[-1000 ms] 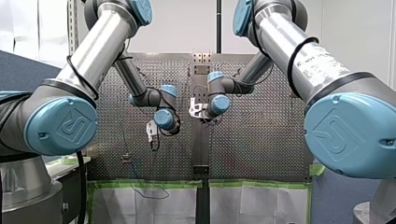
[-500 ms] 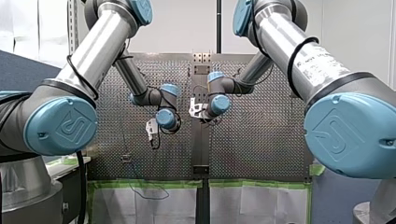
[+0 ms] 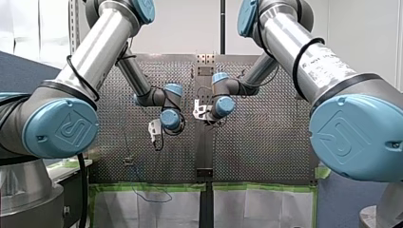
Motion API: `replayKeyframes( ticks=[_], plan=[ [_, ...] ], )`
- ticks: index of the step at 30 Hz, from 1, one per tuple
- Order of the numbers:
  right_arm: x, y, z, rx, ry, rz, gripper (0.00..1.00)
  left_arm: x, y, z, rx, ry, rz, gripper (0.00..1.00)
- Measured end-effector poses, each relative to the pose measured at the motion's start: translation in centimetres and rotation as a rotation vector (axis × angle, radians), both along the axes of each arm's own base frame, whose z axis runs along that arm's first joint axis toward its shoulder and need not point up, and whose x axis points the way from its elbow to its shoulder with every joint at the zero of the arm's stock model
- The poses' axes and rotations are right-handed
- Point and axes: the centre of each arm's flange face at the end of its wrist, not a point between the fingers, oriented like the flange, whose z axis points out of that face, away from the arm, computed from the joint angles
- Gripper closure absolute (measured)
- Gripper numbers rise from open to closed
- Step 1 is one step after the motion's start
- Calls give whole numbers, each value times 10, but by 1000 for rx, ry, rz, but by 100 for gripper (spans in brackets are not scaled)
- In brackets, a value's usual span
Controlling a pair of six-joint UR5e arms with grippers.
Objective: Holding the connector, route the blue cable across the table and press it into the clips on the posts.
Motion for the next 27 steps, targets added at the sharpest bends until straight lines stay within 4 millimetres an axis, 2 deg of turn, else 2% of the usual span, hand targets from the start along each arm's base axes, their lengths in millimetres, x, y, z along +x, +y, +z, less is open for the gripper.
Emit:
replayKeyframes(
  ticks=[1,3,4,6,7,9,10,12,22,27],
  plan=[
    [0,0,0,0,0,0,100,0,-1,0,-1,-1,0,42],
    [0,0,0,0,0,1,100,-1,-2,0,-3,-1,0,50],
    [1,1,0,0,0,1,100,-1,-2,0,-5,-1,0,50],
    [0,1,0,1,0,1,100,-2,-3,1,-8,-2,1,64],
    [0,1,-1,1,1,1,100,-2,-4,1,-9,-2,1,64],
    [0,1,-1,1,1,1,100,-2,-4,2,-11,-6,0,80],
    [0,1,-1,1,1,1,100,-3,-5,3,-12,-8,-1,80],
    [0,0,-1,1,1,1,100,-3,-6,6,-15,-13,-1,98],
    [-1,-2,1,-3,0,-2,100,-4,-6,14,-18,-26,20,98],
    [0,-6,12,-15,-6,-4,100,-7,-8,28,-26,-43,16,98]
  ],
)
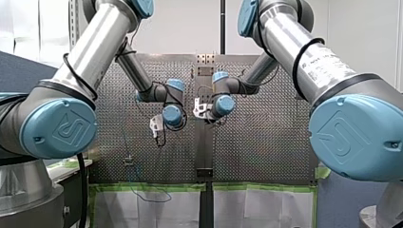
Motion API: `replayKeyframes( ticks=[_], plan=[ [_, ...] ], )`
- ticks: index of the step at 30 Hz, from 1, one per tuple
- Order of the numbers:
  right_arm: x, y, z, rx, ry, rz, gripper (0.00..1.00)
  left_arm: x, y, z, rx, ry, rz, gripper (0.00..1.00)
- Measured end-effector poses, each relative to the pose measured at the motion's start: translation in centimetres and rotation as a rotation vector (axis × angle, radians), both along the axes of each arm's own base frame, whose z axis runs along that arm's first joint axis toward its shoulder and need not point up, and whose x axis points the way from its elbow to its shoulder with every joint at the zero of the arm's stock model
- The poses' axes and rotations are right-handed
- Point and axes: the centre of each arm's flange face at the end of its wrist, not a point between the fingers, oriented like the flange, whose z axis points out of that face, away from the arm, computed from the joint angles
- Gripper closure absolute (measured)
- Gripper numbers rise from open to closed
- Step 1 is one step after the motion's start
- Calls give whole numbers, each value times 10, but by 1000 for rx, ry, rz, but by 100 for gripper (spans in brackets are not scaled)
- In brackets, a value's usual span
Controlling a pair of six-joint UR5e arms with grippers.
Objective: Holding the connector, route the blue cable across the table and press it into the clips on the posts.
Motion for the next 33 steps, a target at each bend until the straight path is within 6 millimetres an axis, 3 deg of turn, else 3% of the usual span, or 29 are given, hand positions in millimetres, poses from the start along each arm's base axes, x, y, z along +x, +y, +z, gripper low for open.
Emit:
replayKeyframes(
  ticks=[13,24,33],
  plan=[
    [-11,7,66,-17,-21,-6,100,-9,1,50,-18,-47,7,98],
    [-31,15,116,-18,-43,-25,100,-30,2,96,-10,-60,34,98],
    [-43,27,157,-49,-72,-29,100,-46,-8,124,-22,-99,10,98]
  ],
)
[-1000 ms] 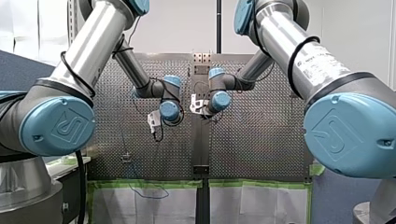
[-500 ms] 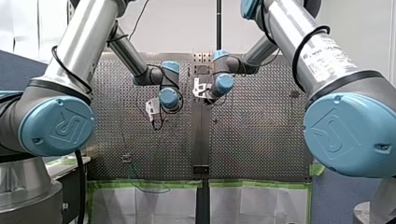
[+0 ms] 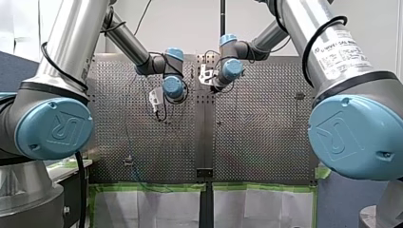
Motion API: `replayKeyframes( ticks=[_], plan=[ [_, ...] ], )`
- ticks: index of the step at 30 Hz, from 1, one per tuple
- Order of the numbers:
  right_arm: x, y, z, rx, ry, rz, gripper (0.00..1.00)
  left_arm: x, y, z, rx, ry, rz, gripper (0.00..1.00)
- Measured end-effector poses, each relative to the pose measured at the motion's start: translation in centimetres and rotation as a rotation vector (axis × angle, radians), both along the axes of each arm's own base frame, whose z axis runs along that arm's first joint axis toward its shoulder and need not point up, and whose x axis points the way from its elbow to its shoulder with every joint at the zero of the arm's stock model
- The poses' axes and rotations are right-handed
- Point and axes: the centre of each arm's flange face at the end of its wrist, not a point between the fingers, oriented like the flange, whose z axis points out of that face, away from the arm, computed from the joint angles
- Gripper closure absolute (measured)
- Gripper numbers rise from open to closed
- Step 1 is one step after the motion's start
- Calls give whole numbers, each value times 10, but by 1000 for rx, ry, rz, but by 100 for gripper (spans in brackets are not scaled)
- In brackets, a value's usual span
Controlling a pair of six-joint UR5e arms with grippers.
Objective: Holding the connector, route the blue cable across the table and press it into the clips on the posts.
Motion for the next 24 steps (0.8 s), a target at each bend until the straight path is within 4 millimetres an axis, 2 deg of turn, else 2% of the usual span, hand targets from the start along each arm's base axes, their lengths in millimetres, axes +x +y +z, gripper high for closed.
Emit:
replayKeyframes(
  ticks=[7,9,17,24],
  plan=[
    [-9,11,40,-41,-31,6,100,-13,-3,29,-22,-42,-15,98],
    [-9,14,46,-45,-35,17,100,-16,-2,39,-29,-56,-17,98],
    [-6,24,52,-43,-32,45,100,-21,0,62,-47,-93,-32,98],
    [-11,20,57,-42,-42,61,100,-9,1,59,-72,-114,-59,98]
  ],
)
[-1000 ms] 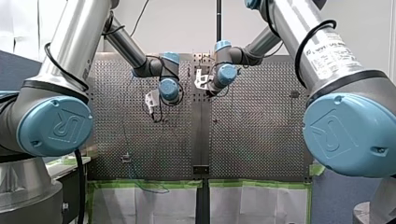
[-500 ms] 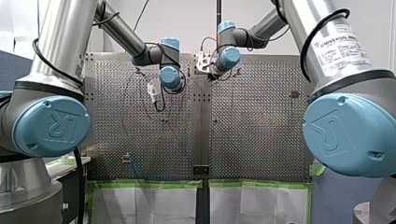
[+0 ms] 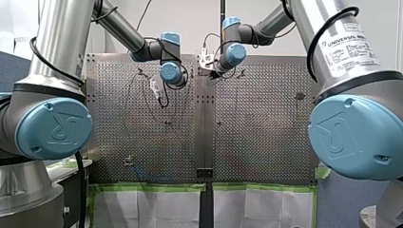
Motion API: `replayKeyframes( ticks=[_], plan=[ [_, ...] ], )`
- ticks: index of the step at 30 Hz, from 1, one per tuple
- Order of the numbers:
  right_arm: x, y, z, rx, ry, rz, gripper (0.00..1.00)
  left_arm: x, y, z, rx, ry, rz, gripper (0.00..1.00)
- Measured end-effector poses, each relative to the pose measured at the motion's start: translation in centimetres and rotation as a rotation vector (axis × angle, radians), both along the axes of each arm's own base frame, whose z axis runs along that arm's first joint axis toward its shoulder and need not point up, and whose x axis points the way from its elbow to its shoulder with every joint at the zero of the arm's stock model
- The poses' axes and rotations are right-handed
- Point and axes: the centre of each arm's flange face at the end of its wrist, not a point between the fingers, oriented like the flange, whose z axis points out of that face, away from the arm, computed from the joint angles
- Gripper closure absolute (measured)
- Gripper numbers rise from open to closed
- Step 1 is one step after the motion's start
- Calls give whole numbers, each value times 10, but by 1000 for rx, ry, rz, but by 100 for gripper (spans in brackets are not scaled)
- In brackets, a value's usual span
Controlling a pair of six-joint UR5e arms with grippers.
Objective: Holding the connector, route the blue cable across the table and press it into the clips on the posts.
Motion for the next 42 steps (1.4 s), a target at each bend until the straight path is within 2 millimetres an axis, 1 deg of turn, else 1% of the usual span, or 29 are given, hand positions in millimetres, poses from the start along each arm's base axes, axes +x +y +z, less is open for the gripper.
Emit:
replayKeyframes(
  ticks=[4,8,15,18,22,30,37,40,42],
  plan=[
    [-2,-2,2,-1,-4,13,100,8,2,0,-3,-7,-19,98],
    [-1,-1,7,-7,-10,27,100,15,3,8,-6,-22,-40,98],
    [-2,1,19,-19,-20,40,100,15,2,13,-5,-22,-49,98],
    [-4,3,28,-29,-28,42,100,18,4,14,-7,-27,-42,98],
    [-5,4,33,-36,-33,48,100,23,10,17,-11,-37,-31,98],
    [-4,3,33,-36,-36,62,100,42,17,26,-13,-58,-42,98],
    [-9,-6,26,-28,-32,49,100,65,14,20,-4,-44,-64,98],
    [-11,-14,18,-19,-26,39,100,77,16,17,-2,-38,-60,98],
    [-14,-18,17,-19,-26,33,100,87,19,15,-1,-38,-52,98]
  ],
)
